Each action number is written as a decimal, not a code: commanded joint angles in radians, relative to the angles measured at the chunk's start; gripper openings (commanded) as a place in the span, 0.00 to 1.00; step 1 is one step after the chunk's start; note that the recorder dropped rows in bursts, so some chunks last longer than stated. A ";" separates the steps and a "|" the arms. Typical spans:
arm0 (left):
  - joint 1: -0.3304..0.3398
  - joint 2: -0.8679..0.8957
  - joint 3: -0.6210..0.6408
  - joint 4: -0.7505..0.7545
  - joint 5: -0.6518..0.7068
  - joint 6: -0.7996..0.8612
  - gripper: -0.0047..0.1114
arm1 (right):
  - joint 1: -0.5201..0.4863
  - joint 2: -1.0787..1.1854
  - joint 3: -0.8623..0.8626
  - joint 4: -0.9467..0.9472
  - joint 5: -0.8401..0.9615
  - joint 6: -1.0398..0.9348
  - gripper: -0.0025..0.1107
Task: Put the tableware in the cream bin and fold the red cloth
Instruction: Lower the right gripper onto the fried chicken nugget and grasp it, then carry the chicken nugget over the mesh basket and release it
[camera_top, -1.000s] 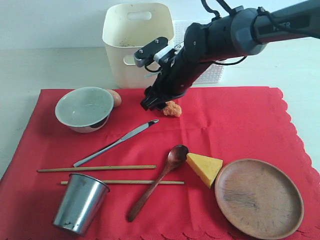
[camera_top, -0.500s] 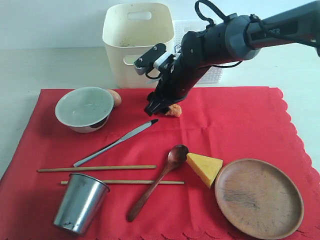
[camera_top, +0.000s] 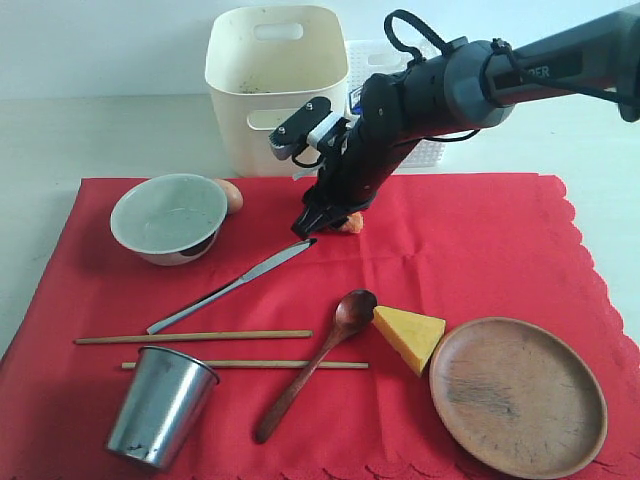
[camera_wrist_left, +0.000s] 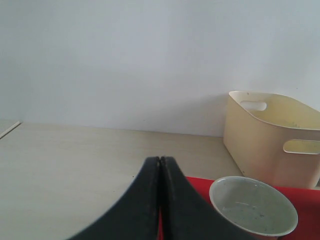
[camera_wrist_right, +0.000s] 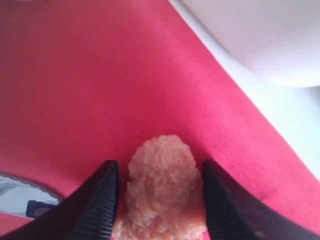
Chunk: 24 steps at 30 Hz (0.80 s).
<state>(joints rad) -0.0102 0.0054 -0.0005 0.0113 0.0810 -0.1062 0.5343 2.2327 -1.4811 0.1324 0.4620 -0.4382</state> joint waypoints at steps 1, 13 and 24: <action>0.000 -0.005 0.001 -0.003 -0.001 -0.004 0.06 | 0.000 0.003 -0.004 -0.013 -0.006 -0.003 0.15; 0.000 -0.005 0.001 -0.003 -0.001 -0.004 0.06 | 0.000 -0.016 -0.004 -0.011 0.000 0.041 0.02; 0.000 -0.005 0.001 -0.003 -0.001 -0.002 0.06 | 0.000 -0.136 -0.004 -0.009 0.020 0.092 0.02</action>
<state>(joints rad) -0.0102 0.0054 -0.0005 0.0113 0.0810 -0.1062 0.5343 2.1407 -1.4811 0.1285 0.4821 -0.3693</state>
